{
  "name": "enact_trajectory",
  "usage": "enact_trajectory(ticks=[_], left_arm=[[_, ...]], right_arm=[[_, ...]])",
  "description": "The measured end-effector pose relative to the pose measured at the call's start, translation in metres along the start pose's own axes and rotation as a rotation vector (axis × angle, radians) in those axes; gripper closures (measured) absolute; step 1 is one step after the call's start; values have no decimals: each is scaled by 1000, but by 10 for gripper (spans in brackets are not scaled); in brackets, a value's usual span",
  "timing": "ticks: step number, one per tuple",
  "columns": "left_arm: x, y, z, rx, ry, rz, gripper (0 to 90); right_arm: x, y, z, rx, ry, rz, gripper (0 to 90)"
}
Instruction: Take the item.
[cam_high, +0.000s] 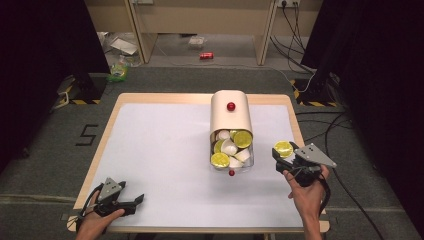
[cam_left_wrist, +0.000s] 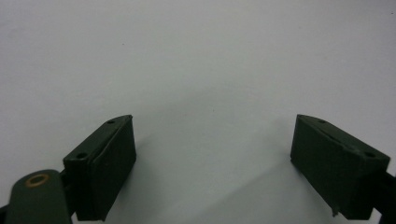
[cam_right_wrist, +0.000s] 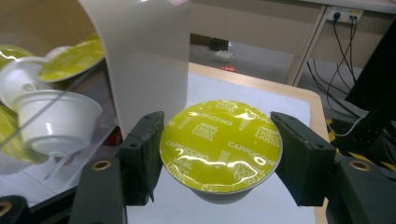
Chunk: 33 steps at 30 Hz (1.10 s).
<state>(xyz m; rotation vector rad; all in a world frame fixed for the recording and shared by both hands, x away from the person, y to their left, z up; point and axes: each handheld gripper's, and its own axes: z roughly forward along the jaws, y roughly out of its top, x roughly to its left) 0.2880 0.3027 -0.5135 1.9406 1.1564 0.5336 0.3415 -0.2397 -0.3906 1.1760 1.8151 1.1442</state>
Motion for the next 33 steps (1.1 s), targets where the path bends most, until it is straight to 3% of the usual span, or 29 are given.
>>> enact_trajectory(ticks=[10, 33], left_arm=[[0, 0, 0, 0, 0, 0, 133], [0, 0, 0, 1, -1, 0, 133]], right_arm=[[-9, -11, 6, 22, -22, 19, 382], [-14, -34, 23, 91, -31, 34, 382]])
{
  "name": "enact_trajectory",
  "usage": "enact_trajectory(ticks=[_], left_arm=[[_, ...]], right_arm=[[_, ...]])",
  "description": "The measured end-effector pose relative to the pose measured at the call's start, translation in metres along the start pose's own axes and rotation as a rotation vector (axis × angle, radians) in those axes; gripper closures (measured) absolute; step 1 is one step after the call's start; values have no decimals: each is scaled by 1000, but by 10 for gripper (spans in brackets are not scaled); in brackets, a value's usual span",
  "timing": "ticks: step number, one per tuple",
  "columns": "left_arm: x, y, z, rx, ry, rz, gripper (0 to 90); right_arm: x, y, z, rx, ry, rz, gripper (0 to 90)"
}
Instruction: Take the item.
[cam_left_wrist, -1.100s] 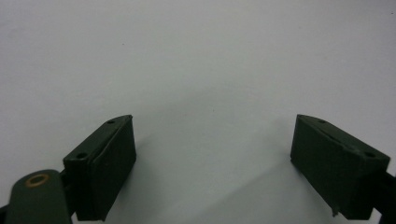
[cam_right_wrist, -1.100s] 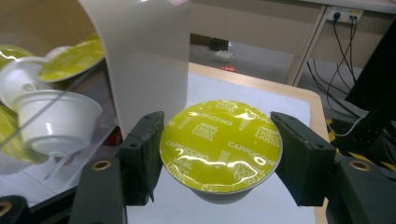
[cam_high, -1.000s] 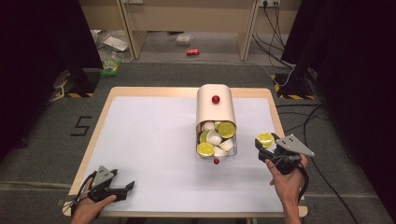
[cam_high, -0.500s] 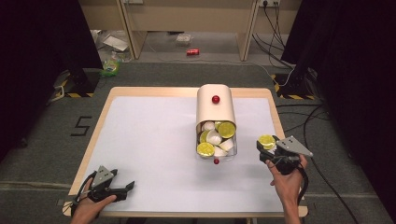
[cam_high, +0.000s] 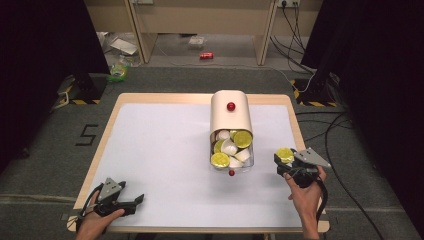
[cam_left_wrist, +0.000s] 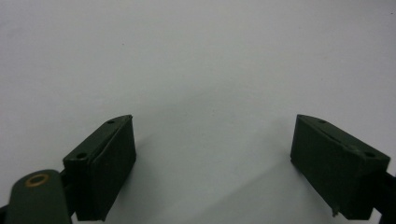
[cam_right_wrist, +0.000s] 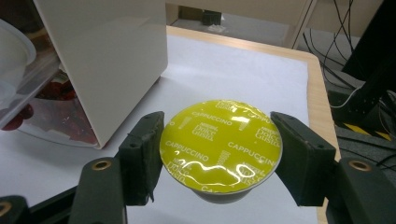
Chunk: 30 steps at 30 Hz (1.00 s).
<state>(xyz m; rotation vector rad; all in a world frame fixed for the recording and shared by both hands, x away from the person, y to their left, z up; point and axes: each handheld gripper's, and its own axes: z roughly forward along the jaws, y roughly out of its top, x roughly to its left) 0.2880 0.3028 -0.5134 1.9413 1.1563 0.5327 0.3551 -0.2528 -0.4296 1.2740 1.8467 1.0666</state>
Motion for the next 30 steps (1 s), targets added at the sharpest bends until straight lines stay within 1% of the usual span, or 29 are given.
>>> enact_trajectory(ticks=[3, 4, 7, 10, 18, 23, 30], left_arm=[[0, 0, 0, 0, -1, 0, 133], [0, 0, 0, 0, -1, 0, 133], [0, 0, 0, 0, 0, 0, 133], [0, 0, 0, 0, 0, 0, 133], [0, 0, 0, 0, -1, 0, 133], [0, 0, 0, 0, 0, 0, 133], [0, 0, 0, 0, -1, -1, 133]], right_arm=[[-1, -2, 2, 6, 1, -3, 382], [0, -3, 2, 9, 1, 3, 382], [-1, -5, 5, 18, -2, -3, 382], [-1, -7, 6, 23, -2, 3, 382], [0, -12, 12, 44, 6, -4, 382], [-1, -14, 13, 52, 3, 9, 382], [0, -18, 17, 71, 8, 5, 381]])
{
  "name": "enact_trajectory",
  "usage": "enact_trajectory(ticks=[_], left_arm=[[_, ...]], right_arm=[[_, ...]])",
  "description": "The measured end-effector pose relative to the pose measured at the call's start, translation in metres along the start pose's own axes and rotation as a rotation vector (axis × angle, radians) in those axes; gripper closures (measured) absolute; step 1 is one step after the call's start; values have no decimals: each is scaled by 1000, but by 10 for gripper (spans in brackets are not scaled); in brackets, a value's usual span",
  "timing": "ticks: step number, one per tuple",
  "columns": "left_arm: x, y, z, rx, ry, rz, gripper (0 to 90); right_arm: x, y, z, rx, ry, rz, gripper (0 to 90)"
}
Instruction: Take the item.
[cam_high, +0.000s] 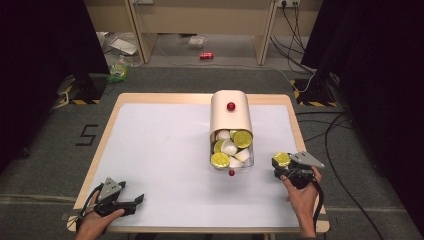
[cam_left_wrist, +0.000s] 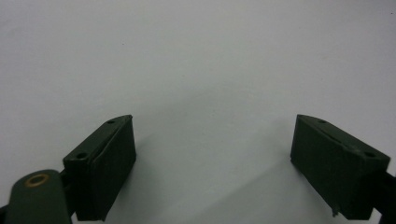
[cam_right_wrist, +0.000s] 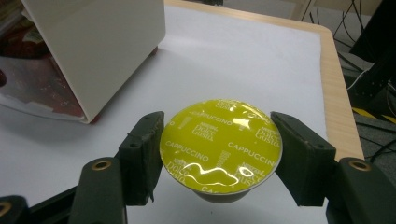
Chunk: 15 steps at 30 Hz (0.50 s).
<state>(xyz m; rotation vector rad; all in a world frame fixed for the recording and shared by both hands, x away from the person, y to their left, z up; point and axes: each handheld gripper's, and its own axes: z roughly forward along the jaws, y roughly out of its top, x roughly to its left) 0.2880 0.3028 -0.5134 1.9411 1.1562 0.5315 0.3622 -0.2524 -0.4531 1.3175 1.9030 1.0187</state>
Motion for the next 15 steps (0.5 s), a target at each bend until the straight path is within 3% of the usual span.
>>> enact_trajectory(ticks=[15], left_arm=[[0, 0, 0, 0, 1, 0, 133]], right_arm=[[3, -6, 8, 37, 5, -11, 381]])
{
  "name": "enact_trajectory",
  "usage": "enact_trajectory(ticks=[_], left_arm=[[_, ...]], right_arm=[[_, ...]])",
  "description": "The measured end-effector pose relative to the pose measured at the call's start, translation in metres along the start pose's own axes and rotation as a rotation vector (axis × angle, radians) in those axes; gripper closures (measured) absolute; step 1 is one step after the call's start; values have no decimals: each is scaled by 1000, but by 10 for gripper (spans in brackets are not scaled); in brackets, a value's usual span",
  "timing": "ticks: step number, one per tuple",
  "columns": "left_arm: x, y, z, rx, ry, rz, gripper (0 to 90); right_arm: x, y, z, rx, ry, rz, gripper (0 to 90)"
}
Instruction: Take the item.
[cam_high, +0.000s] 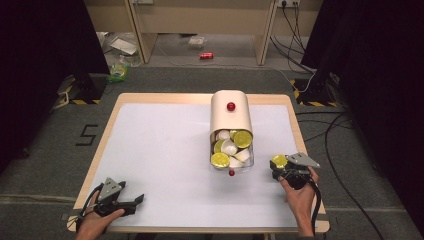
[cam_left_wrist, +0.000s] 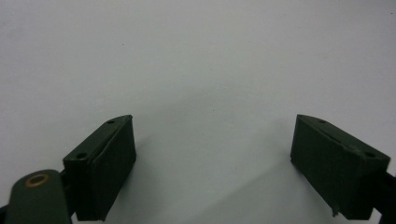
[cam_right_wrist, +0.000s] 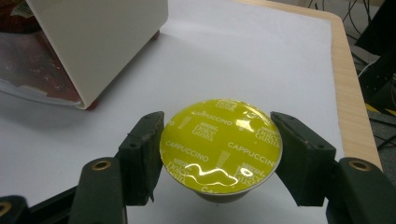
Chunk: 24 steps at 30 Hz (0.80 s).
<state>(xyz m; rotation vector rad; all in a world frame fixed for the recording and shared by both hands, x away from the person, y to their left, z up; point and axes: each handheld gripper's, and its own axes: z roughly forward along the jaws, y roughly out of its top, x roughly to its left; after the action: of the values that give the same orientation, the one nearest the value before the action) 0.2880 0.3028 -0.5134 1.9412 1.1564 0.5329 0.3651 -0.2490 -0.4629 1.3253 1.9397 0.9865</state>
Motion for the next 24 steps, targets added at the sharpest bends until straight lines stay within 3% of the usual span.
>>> enact_trajectory(ticks=[24], left_arm=[[0, 0, 0, 0, 0, 0, 133]], right_arm=[[1, -6, 8, 51, 8, -11, 381]])
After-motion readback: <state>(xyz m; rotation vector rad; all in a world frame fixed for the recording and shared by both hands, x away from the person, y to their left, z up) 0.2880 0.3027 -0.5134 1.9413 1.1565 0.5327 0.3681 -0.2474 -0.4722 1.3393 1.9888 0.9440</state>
